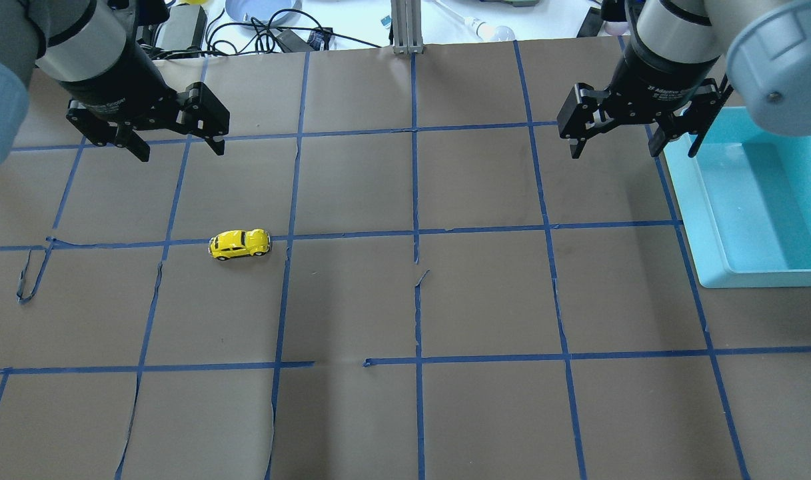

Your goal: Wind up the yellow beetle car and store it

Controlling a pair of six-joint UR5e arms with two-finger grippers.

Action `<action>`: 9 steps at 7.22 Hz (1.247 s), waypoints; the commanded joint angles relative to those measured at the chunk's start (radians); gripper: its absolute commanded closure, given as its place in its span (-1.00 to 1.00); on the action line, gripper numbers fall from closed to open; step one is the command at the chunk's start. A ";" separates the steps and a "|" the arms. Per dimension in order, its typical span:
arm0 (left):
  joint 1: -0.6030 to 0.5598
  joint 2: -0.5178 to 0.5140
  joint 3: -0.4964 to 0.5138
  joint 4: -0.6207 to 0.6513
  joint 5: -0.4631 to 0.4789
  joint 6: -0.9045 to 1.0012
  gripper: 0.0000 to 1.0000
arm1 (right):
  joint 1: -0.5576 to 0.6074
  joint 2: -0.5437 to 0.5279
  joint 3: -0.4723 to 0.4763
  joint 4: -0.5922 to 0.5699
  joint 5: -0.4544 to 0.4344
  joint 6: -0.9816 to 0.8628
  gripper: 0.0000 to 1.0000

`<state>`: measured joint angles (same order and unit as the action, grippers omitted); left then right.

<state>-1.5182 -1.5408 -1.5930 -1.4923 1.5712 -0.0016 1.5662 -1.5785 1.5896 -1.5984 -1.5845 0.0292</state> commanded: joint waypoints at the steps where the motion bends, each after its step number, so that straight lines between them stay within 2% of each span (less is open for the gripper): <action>1: 0.004 0.001 0.001 -0.002 0.003 0.000 -1.00 | 0.000 0.000 0.001 0.000 0.000 -0.002 -1.00; 9: 0.000 -0.018 0.002 -0.014 -0.002 -0.032 -1.00 | 0.000 -0.002 0.001 0.000 0.000 -0.005 -1.00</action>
<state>-1.5186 -1.5582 -1.5868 -1.5062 1.5716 -0.0340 1.5662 -1.5799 1.5907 -1.5984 -1.5857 0.0257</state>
